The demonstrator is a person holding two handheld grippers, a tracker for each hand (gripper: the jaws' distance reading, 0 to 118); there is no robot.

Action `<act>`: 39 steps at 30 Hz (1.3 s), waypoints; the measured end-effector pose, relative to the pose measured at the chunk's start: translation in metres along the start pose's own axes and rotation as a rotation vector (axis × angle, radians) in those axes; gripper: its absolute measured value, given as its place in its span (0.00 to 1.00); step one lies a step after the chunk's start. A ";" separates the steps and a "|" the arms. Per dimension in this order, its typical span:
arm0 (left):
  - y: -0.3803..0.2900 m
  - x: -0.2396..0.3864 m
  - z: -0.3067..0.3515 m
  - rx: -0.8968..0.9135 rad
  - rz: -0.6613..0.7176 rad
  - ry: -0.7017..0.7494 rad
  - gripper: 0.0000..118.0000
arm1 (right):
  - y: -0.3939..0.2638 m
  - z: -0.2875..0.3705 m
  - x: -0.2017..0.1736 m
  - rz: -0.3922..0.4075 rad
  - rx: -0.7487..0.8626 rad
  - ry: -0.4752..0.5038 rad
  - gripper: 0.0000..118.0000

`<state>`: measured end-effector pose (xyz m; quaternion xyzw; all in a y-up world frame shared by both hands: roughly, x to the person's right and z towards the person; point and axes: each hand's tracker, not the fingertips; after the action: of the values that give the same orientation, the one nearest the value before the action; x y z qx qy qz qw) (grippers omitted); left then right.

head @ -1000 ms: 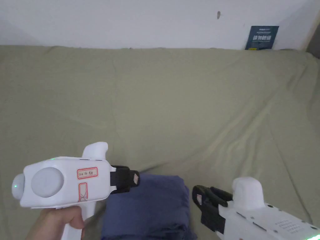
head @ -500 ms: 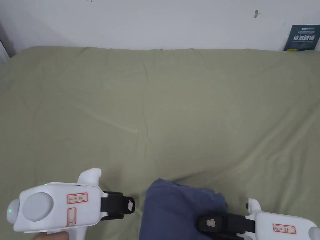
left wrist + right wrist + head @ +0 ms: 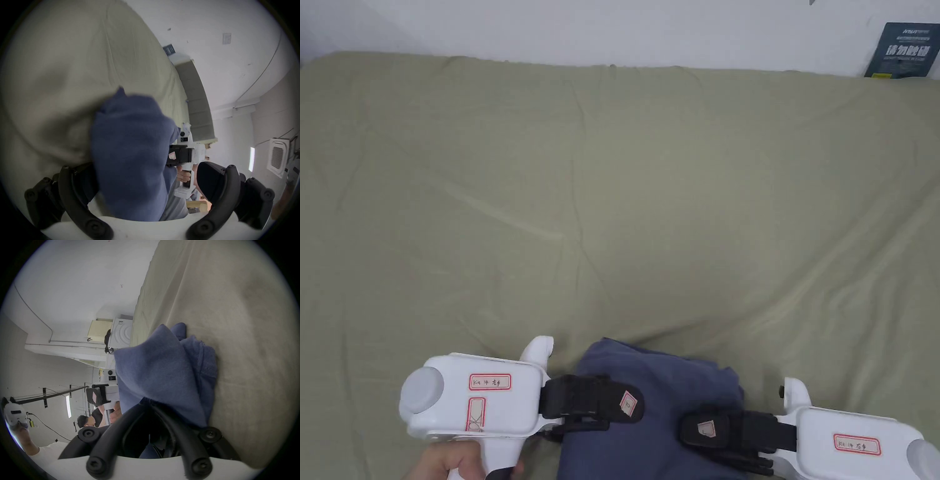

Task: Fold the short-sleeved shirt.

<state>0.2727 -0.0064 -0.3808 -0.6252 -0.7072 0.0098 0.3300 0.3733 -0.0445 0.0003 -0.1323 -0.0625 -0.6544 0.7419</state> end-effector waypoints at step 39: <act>0.090 -0.061 0.364 0.204 0.073 0.524 0.23 | -0.066 -0.006 -0.185 0.714 0.358 -0.613 0.00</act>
<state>0.1772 0.1038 -0.7316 -0.5952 -0.5700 -0.0692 0.5622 0.2823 0.1231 -0.0475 -0.2023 -0.3398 -0.2698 0.8780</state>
